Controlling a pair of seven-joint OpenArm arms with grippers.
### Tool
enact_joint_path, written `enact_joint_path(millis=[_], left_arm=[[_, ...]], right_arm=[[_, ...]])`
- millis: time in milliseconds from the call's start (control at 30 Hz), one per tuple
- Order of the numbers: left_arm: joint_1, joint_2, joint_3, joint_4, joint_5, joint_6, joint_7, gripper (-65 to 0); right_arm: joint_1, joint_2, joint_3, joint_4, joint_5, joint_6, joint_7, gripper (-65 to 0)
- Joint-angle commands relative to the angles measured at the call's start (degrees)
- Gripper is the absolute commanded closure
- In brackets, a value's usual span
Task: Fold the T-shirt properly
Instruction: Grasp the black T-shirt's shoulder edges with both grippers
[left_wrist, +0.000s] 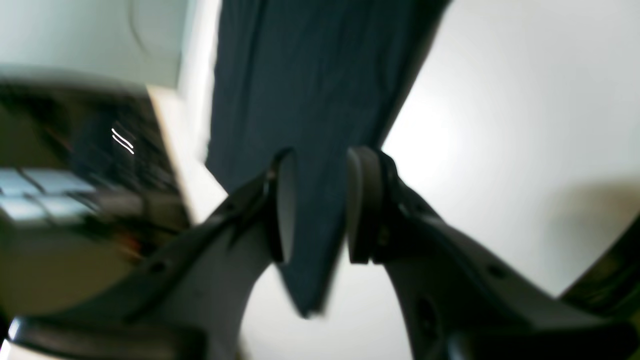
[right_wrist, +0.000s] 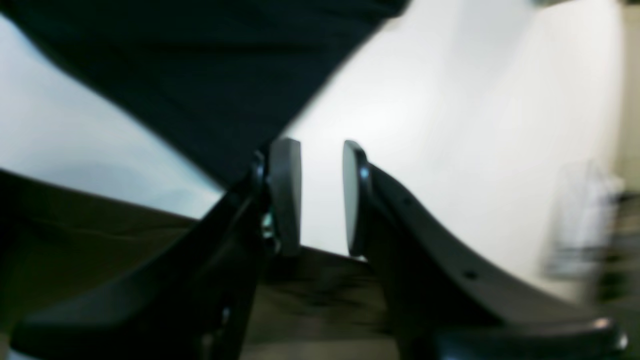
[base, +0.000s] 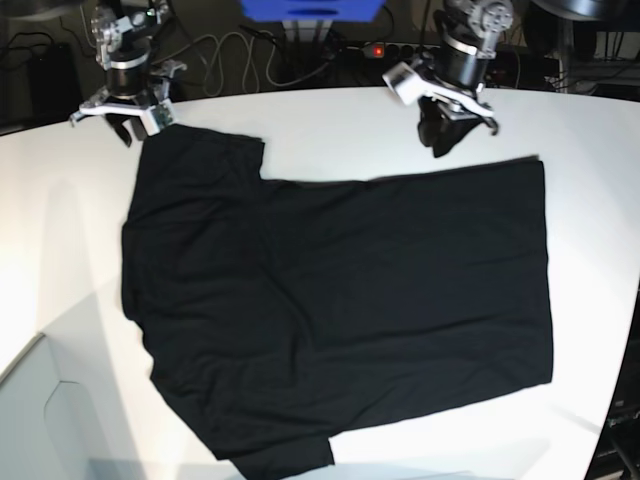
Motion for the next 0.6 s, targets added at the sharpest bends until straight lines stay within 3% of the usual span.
enact_joint_path(millis=[0, 133, 233, 367, 500, 567], left_arm=[[0.42, -0.2, 0.82, 0.71, 2.95, 1.31, -0.2, -16.8], [0.42, -0.2, 3.02, -0.17, 13.68, 1.31, -0.11, -16.8], [0.51, -0.2, 3.55, -1.22, 16.14, 1.31, -0.11, -16.8], [0.95, -0.2, 3.37, -2.89, 15.17, 1.31, -0.11, -17.0], [0.95, -0.46, 2.84, -4.83, 6.64, 1.4, -0.02, -17.8], [1.13, -0.55, 2.76, -4.83, 3.57, 1.4, -0.02, -21.9]], right_arm=[[-0.75, 0.32, -1.53, 0.9, -3.05, -0.26, 0.95, -12.6], [-0.92, 0.4, -7.68, 0.81, -13.95, -0.26, 0.95, -12.6], [-0.92, 0.93, -11.02, 0.72, -15.09, -0.26, 0.95, -12.6], [-0.92, 2.51, -13.31, 0.72, -15.09, -0.26, 0.6, -12.6], [-1.1, 3.22, -13.22, 0.72, -15.18, -0.26, 0.6, -12.6], [-1.1, 3.22, -13.04, 0.72, -15.18, -0.26, 0.51, -12.6]])
